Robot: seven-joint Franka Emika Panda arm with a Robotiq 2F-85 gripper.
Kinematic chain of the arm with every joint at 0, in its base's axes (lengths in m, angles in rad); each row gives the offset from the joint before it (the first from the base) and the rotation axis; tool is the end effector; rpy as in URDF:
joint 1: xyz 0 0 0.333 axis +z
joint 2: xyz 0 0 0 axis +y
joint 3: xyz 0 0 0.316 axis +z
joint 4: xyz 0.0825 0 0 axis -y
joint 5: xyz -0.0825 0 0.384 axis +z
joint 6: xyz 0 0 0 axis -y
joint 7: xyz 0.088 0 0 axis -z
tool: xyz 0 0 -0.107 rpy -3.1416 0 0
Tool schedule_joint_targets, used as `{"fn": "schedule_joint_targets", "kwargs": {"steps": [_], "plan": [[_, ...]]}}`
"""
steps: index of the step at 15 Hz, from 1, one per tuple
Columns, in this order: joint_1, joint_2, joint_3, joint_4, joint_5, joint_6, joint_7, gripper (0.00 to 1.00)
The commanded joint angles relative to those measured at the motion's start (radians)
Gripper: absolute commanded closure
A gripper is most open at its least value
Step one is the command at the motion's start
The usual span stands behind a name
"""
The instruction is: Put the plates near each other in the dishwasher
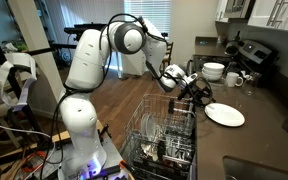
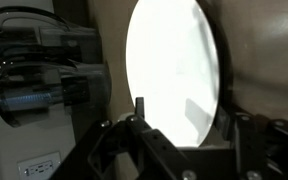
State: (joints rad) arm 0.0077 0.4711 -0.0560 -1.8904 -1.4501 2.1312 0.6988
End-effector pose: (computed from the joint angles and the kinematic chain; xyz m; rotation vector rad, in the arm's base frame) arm 0.6319 -0.0720 0.2666 1.9987 0.2832 0.2002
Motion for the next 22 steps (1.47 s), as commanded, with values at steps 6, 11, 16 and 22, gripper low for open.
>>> {"fn": "schedule_joint_targets", "kwargs": {"steps": [6, 11, 16, 22], "plan": [[-0.017, 0.025, 0.010, 0.020, -0.020, 0.011, 0.005, 0.94], [-0.013, 0.003, 0.018, 0.006, -0.011, 0.009, -0.004, 0.98], [0.004, -0.038, 0.031, -0.029, -0.015, -0.013, 0.000, 0.98], [0.061, -0.093, 0.047, -0.084, -0.057, -0.092, 0.042, 0.97]]}}
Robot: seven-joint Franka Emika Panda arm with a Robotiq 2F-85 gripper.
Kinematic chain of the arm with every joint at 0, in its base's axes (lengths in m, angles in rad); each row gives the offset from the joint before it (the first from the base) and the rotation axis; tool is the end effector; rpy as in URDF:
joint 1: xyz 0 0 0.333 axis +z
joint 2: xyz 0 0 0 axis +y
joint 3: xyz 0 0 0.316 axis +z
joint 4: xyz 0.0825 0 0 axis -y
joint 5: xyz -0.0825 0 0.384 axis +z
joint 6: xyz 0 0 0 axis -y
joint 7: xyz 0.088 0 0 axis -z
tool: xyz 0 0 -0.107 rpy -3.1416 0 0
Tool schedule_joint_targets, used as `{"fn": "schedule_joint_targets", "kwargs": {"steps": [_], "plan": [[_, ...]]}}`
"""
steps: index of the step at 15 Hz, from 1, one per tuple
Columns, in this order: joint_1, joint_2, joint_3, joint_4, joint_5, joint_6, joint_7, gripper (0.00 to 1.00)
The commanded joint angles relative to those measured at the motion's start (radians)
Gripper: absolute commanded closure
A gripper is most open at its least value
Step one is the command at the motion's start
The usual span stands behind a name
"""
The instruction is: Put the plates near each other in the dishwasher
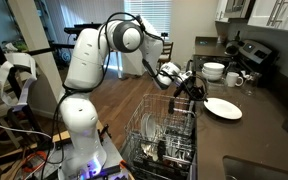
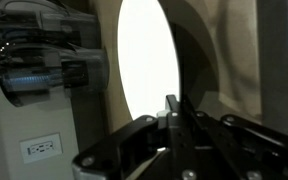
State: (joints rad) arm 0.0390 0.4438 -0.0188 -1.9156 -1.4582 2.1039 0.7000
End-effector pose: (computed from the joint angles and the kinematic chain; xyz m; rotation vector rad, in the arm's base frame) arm 0.6282 -0.0338 0.2730 1.9857 0.3343 0.2303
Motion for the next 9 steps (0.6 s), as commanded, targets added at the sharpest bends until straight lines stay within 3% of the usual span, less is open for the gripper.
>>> {"fn": "schedule_joint_targets", "kwargs": {"steps": [1, 9], "plan": [[0.038, -0.073, 0.016, -0.067, -0.048, -0.080, 0.049, 0.98], [0.070, -0.148, 0.083, -0.158, -0.002, -0.108, 0.088, 0.97]]}}
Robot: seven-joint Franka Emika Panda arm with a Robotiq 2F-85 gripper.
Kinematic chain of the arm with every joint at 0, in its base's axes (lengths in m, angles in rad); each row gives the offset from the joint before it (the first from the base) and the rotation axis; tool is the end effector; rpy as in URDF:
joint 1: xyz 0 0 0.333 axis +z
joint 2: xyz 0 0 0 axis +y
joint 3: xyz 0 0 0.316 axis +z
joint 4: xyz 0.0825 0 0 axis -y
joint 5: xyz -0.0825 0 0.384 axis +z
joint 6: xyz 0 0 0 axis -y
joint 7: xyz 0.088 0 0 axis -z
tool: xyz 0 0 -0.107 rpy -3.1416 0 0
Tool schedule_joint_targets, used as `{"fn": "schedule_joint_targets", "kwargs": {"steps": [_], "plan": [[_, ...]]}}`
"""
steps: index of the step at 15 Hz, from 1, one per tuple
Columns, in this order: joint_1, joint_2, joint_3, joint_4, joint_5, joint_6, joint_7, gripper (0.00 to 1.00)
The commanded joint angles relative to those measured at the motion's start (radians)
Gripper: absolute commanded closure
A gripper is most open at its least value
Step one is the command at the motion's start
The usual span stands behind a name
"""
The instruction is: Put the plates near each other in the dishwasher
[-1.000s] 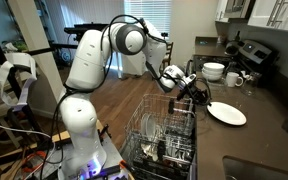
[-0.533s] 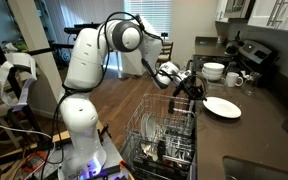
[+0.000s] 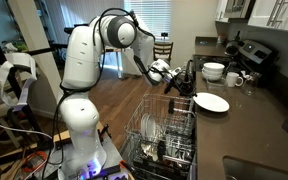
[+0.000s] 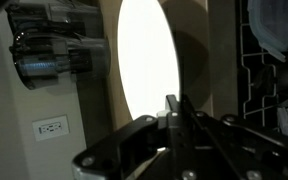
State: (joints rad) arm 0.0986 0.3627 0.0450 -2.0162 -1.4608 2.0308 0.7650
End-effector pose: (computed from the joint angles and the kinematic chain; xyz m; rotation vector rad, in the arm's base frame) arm 0.5989 0.0286 0.2822 1.9644 0.3585 0.2851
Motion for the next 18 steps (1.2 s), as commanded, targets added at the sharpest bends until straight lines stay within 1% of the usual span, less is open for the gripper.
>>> {"fn": "schedule_joint_targets", "kwargs": {"steps": [1, 7, 8, 11, 12, 18], "plan": [[0.013, -0.076, 0.025, -0.068, 0.001, -0.038, 0.030, 0.97], [0.037, -0.114, 0.051, -0.113, 0.003, -0.108, 0.081, 0.97], [0.019, -0.065, 0.050, -0.075, 0.003, -0.063, 0.060, 0.95], [0.023, -0.077, 0.056, -0.089, 0.003, -0.073, 0.068, 0.95], [0.023, -0.078, 0.056, -0.090, 0.003, -0.073, 0.068, 0.99], [0.058, -0.073, 0.073, -0.113, 0.036, -0.166, 0.104, 0.99]]}}
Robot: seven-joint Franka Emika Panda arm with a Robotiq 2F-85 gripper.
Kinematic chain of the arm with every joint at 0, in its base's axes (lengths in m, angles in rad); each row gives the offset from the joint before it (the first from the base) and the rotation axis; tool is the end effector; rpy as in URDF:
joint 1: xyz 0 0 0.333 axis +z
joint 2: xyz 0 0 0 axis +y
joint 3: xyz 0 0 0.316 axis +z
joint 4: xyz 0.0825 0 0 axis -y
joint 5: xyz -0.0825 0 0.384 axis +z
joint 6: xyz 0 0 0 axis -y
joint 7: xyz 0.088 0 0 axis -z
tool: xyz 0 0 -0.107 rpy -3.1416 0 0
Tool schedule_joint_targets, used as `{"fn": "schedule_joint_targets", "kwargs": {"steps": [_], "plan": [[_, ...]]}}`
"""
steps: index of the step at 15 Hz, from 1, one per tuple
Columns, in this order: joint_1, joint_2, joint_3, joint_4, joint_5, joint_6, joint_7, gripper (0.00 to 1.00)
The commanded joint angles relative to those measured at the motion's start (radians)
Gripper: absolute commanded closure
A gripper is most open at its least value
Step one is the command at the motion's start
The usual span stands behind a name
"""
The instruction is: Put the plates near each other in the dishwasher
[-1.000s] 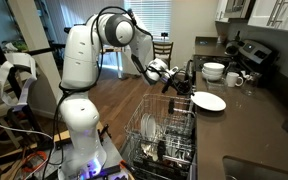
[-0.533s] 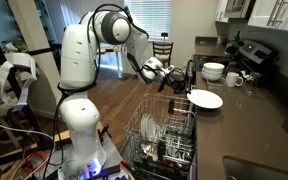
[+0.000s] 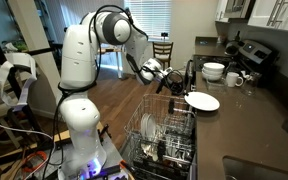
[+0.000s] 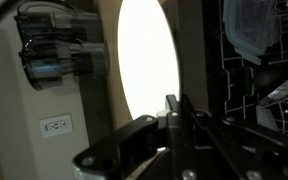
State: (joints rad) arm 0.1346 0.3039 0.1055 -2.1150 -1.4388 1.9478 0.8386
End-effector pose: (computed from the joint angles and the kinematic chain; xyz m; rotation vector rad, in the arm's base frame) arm 0.5624 0.0682 0.2785 1.9488 0.3425 0.2967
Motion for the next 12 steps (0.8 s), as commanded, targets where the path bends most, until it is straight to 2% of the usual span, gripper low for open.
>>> {"fn": "schedule_joint_targets", "kwargs": {"steps": [1, 4, 7, 8, 12], "plan": [[0.030, -0.011, 0.017, -0.016, 0.011, -0.108, 0.044, 0.99], [0.049, -0.004, 0.035, -0.026, 0.020, -0.159, 0.065, 0.99], [0.044, -0.025, 0.063, -0.064, 0.022, -0.058, 0.022, 0.99], [0.041, 0.009, 0.054, -0.034, 0.024, -0.084, 0.044, 0.95], [0.044, 0.009, 0.066, -0.047, 0.025, -0.057, 0.044, 0.95]]}}
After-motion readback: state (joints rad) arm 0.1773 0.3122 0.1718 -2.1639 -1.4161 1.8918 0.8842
